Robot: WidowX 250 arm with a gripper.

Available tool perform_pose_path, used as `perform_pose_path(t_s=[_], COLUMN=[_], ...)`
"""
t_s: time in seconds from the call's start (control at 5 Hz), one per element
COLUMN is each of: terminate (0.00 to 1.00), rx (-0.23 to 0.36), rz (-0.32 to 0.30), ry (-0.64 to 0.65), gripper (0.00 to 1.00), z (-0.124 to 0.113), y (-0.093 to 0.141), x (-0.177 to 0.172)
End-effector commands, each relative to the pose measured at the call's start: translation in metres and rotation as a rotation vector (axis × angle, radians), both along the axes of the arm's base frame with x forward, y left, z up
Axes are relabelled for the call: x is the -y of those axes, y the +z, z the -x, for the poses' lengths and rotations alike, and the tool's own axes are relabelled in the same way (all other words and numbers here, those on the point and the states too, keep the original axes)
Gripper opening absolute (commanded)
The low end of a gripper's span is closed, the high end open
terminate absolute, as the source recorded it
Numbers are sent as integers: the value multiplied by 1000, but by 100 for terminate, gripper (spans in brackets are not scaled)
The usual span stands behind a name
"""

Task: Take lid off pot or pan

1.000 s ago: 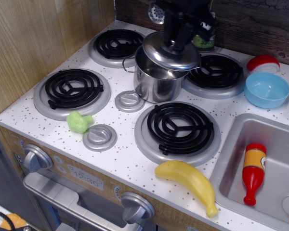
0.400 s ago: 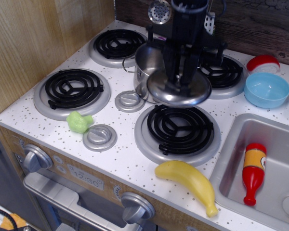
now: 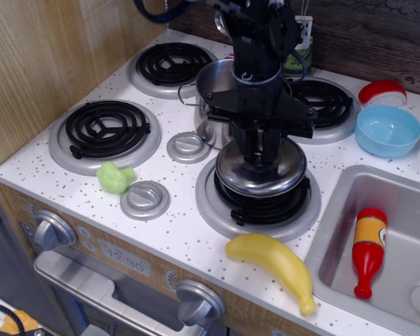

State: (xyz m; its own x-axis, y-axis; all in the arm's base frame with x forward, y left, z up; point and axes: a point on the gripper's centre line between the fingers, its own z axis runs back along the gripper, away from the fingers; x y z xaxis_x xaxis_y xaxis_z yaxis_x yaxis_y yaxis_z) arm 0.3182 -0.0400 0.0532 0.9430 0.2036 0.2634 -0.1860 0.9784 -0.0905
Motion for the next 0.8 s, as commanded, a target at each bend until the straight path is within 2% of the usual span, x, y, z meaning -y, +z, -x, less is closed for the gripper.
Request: perform_pose_path(t_s=[0.0,0.4,0.6], terminate=[0,0,100], rx=[42,54,54], rz=[-1,-12,-12], ry=[-27,-42,-42], gripper=[100,100,100], z=[-4,-2,-2], y=[-4,-7,-7], x=[-6,-6,-6])
